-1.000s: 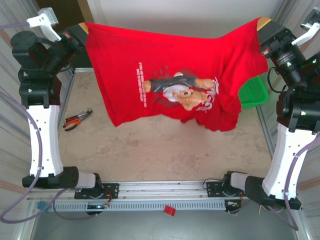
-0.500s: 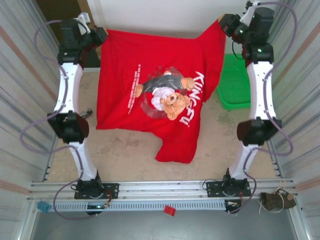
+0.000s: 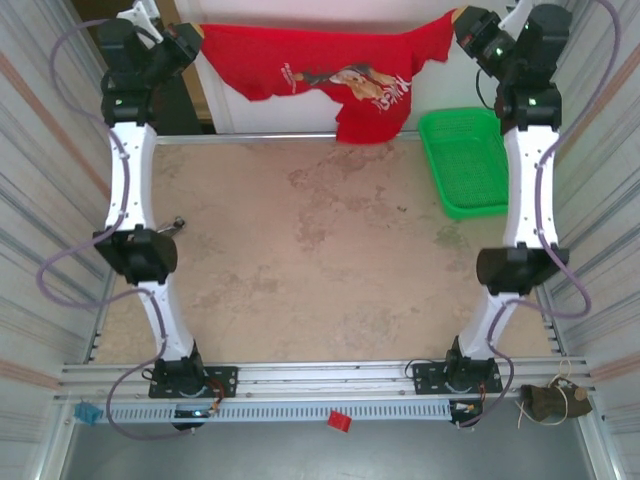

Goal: Fold the inside-out t-shirt

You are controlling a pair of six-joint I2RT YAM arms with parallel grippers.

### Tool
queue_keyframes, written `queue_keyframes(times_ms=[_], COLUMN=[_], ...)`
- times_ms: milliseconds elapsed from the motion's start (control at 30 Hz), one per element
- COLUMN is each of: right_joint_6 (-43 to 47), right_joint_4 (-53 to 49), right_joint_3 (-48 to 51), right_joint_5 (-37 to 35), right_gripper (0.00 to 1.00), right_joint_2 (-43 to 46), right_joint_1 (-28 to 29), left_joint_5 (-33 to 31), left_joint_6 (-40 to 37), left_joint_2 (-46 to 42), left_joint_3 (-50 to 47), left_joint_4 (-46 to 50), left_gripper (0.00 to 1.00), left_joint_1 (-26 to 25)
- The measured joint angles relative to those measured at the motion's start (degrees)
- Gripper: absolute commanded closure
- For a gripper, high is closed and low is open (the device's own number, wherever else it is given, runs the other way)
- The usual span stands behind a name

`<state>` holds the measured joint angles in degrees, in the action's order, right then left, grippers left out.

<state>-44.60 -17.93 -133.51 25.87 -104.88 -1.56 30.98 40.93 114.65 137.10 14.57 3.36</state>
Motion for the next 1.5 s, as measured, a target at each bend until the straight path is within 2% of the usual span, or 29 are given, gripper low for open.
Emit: queue_keyframes(times_ms=[167, 333, 500, 600, 767, 1000, 1033, 1067, 1133, 1200, 1400, 1500], right_joint_6=[2.6, 3.2, 0.0, -3.9, -10.5, -14.9, -15.0, -15.3, -15.8, -16.2, -16.0, -13.7], right_joint_4=[8.1, 13.0, 7.6, 1.0, -5.5, -11.2, -11.7, -12.3, -13.8, -16.3, -23.2, -22.9], right_joint_3=[33.5, 68.5, 98.9, 108.1, 113.9, 115.8, 115.8, 115.7, 115.4, 114.0, 102.8, 97.9], right_joint_5=[-3.4, -8.4, -16.5, -22.0, -29.3, -32.5, -32.6, -32.7, -33.1, -33.8, -39.6, -42.3], right_gripper=[1.00, 1.00, 1.00, 1.00, 1.00, 1.00, 0.91, 0.74, 0.51, 0.46, 0.40, 0.39], right_joint_2=[22.4, 41.2, 56.8, 67.7, 80.3, 83.0, 83.0, 82.8, 82.7, 82.9, 85.1, 81.9], right_joint_1=[3.5, 8.2, 19.6, 26.2, 33.2, 35.9, 36.2, 36.5, 37.0, 37.5, 37.7, 37.6], left_joint_5=[1.6, 0.6, -3.2, -5.7, -8.6, -11.4, -11.6, -11.7, -11.9, -12.5, -15.1, -15.6], left_joint_6=[-3.0, -4.8, -4.2, -3.1, -3.0, -3.7, -3.8, -4.1, -4.7, -5.4, -7.4, -7.8], left_joint_2=[-17.6, -32.1, -40.6, -47.8, -55.1, -56.6, -56.7, -57.1, -58.7, -61.6, -74.3, -76.4], left_joint_3=[-26.4, -60.6, -90.0, -100.3, -104.0, -106.2, -106.3, -106.4, -106.5, -106.5, -104.8, -102.7], left_joint_4=[-5.1, -9.2, -7.1, -3.9, -1.2, 1.5, 2.1, 2.7, 4.2, 6.2, 14.7, 15.6], left_gripper=[1.00, 1.00, 1.00, 1.00, 1.00, 1.00, 0.93, 0.83, 0.65, 0.55, 0.48, 0.45], left_joint_1=[0.3, 0.4, 0.5, 0.4, 0.5, 0.5, 0.5, 0.5, 0.5, 0.5, 0.5, 0.5])
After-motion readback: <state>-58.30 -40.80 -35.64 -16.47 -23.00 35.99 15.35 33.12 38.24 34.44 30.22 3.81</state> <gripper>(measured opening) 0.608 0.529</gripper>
